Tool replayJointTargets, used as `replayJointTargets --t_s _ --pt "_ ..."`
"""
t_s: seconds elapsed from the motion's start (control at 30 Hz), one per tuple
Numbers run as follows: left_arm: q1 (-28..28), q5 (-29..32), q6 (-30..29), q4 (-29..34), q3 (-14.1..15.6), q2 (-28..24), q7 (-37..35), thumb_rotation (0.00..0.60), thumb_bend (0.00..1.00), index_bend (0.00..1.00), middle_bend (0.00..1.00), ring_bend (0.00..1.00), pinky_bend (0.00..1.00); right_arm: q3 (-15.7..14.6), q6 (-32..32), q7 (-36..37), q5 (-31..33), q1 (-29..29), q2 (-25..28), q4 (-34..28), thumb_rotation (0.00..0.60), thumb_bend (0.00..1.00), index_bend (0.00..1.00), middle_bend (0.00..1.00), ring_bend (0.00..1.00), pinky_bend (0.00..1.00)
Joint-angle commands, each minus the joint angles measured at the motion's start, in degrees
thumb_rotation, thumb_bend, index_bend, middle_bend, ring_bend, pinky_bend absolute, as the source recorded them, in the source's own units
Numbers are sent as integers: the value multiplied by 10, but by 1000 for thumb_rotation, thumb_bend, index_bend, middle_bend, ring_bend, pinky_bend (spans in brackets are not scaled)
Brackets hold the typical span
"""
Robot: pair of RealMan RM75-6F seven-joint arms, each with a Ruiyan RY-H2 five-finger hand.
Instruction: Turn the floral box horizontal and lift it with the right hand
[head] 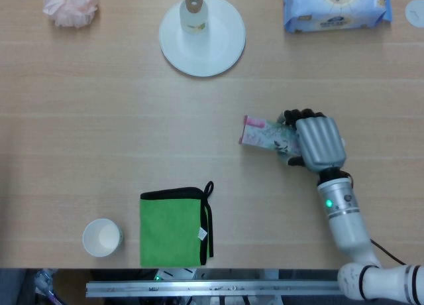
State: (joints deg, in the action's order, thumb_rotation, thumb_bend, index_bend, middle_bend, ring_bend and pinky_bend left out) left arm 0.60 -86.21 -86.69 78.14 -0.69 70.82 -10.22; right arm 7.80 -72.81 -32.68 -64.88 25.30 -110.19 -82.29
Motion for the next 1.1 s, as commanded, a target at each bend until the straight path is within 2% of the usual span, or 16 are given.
replayJointTargets --t_s 0.03,0.37,1.1 --pt "1 0 0 2 0 -1 3 600 92 143 148 209 400 11 -18 40 -28 -6 14 -15 600 207 465 455 364 467" --pt "3 -3 1 11 0 -3 14 600 92 143 148 209 400 43 -48 118 -73 -8 21 -26 600 209 469 459 366 467" --pt "0 1 1 8 1 -3 9 600 92 143 148 209 405 30 -51 162 -105 -14 -1 35 600 209 470 460 367 468"
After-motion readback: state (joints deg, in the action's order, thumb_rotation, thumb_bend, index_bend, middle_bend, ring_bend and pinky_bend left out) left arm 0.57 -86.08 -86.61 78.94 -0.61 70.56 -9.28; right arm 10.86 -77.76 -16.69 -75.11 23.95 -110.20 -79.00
